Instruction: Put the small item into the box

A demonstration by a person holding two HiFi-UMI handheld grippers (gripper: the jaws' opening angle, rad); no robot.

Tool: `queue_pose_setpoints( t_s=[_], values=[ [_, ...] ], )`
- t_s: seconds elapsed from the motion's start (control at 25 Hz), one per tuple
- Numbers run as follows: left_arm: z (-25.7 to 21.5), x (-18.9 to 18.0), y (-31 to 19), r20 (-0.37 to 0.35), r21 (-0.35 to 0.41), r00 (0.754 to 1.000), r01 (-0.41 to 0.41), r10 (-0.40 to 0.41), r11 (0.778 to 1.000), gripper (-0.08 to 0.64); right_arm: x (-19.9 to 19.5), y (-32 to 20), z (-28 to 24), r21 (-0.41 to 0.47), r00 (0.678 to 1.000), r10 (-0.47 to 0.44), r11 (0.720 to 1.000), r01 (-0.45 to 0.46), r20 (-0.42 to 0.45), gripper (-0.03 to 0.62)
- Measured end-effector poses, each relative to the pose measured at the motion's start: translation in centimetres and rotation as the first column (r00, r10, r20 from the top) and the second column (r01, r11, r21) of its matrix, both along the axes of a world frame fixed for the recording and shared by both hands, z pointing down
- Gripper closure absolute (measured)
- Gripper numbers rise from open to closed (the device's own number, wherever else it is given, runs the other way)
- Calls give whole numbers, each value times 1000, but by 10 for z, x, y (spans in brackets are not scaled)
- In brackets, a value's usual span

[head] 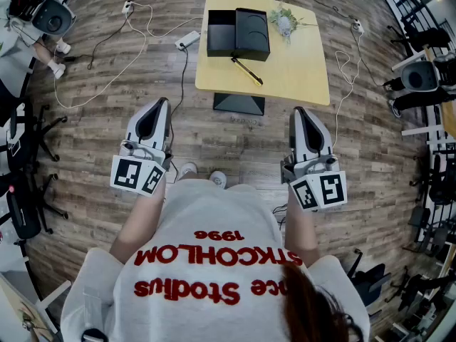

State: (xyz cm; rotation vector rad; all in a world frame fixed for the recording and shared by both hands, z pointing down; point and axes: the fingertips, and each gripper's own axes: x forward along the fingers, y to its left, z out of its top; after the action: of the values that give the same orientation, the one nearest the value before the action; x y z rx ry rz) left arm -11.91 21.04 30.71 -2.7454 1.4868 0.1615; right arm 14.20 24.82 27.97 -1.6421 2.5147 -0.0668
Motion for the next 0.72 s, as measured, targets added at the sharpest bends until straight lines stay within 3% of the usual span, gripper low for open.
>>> queue_pose_setpoints(
  t_s=[0.24, 0.48, 0.72],
  values=[
    [-1, 0, 3, 11, -3, 1000, -6, 6, 1000, 554, -3, 4, -2, 5, 1000, -12, 1000, 12, -6, 589],
    [-2, -4, 3, 26, -2, 1000, 0, 1, 1000, 554, 2, 6, -2, 2, 997, -28, 1000, 28, 78, 588],
    [-2, -3, 2, 30, -9, 1000, 2, -2, 1000, 554, 4, 4, 0, -12, 996, -31, 999, 32, 79, 588]
  ],
)
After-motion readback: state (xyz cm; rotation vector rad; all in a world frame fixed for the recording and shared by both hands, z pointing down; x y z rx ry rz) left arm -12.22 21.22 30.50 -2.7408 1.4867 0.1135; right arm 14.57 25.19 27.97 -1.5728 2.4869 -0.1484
